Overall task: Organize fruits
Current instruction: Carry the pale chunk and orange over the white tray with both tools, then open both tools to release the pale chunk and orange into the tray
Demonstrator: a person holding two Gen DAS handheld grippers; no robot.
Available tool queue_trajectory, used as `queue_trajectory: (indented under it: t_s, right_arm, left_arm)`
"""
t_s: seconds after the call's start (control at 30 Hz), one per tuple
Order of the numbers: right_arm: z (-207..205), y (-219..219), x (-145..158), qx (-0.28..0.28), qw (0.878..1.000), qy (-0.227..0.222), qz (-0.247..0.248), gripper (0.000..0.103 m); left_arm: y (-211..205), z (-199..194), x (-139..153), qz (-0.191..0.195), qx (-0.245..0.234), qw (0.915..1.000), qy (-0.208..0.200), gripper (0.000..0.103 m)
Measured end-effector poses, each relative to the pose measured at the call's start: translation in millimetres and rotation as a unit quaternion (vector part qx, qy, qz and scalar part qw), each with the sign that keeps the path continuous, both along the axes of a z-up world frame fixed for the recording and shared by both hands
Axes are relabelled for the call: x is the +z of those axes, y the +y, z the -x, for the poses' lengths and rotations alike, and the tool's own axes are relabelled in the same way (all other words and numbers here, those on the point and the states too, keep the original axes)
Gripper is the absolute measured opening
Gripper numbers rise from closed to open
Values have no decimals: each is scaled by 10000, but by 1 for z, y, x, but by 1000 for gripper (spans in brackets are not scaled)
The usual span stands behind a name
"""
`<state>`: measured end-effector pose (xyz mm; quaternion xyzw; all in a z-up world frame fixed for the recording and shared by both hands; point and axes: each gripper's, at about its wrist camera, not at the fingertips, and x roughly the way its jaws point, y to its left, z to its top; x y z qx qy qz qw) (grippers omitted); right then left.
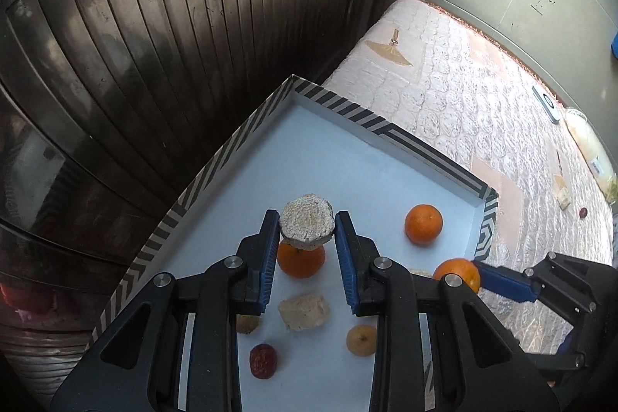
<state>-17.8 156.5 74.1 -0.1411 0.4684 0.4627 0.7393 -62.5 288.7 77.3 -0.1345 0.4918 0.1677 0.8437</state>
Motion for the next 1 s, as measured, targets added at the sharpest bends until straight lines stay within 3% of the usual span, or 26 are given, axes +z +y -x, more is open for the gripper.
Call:
queue_trajectory:
  t_s: [0.27,0.6,1.0]
  right_arm:
    - [12,13,-5,344,9992,200,32,31]
    - [29,26,-21,774,9959,200,427,31]
    - [33,33,-31,847,9953,156,433,32]
  left_arm:
    - [6,-21,-11,101,-42,9999,98,28]
    - [3,-35,-26,170,-125,9994,264,28]
    - [-1,-39,-38,167,-102,9988,447,28]
